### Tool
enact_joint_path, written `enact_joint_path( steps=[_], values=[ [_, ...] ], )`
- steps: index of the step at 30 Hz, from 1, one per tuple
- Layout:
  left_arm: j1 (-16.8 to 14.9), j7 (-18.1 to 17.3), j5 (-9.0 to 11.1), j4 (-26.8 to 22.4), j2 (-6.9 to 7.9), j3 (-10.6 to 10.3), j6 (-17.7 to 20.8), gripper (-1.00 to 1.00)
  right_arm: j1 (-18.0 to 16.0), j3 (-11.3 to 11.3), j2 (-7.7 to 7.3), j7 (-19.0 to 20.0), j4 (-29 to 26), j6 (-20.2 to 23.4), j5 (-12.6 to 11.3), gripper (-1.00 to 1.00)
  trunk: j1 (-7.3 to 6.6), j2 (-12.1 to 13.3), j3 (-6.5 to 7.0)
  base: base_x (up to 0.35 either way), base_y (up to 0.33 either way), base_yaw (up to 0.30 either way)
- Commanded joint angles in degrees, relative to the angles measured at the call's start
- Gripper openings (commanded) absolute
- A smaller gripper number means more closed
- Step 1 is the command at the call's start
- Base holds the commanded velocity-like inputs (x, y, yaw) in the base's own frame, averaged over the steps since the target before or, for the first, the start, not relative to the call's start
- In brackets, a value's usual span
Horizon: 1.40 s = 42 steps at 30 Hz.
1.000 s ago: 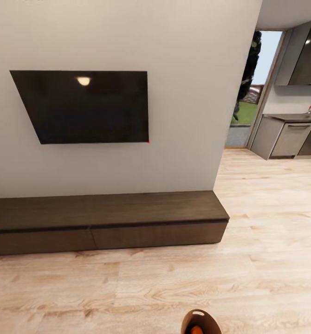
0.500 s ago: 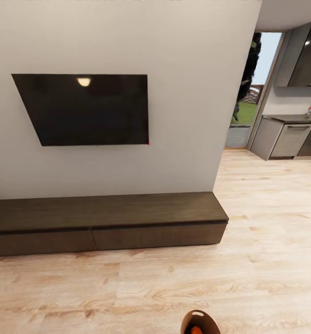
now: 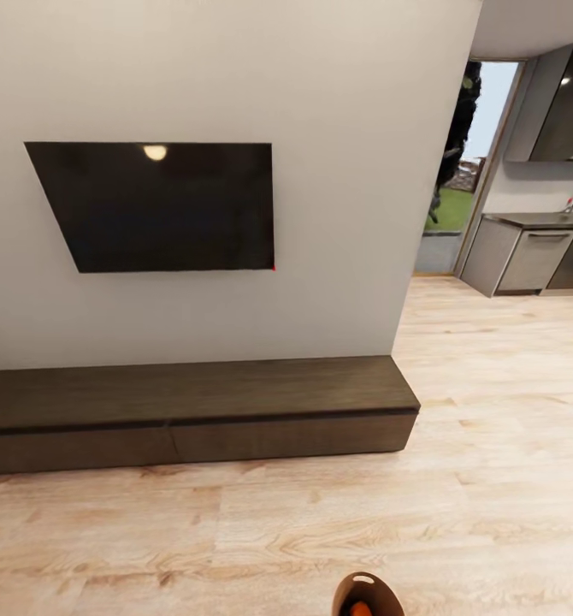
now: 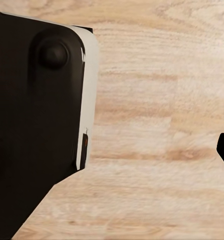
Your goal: Put the three can of soda from the living room inside the tash can in the kitchen.
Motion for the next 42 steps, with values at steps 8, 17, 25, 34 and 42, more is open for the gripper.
enact_joint_path(
  steps=[8,17,25,34,42],
  values=[
    [-0.03,0.00,0.12,-0.03,0.00,0.00,0.74,1.00,0.00,0.11,1.19,-0.58,-0.08,0.14,0.02,1.00,-1.76,3.22,1.44,0.000,0.000,0.000],
    [-0.06,0.00,0.11,-0.24,-0.36,-0.09,0.72,1.00,-0.01,0.14,1.87,-0.91,-0.32,0.25,0.02,1.00,-3.74,6.83,3.06,0.000,0.000,0.000],
    [-0.06,-0.20,-0.15,-0.30,-0.51,-0.46,0.67,1.00,-0.01,0.13,1.88,-0.94,-0.24,0.26,-0.04,1.00,-5.50,10.04,4.50,0.000,0.000,0.000],
    [-0.06,-0.41,-0.36,-0.19,-0.53,-0.73,0.65,1.00,-0.01,0.41,1.92,-0.95,-0.23,0.26,0.02,1.00,-7.47,13.65,6.11,0.000,0.000,0.000],
    [-0.06,-0.50,-0.44,-0.23,-0.53,-0.78,0.57,1.00,-0.01,0.54,1.93,-0.95,-0.21,0.26,0.07,1.00,-9.23,16.86,7.55,0.000,0.000,0.000]
  ],
)
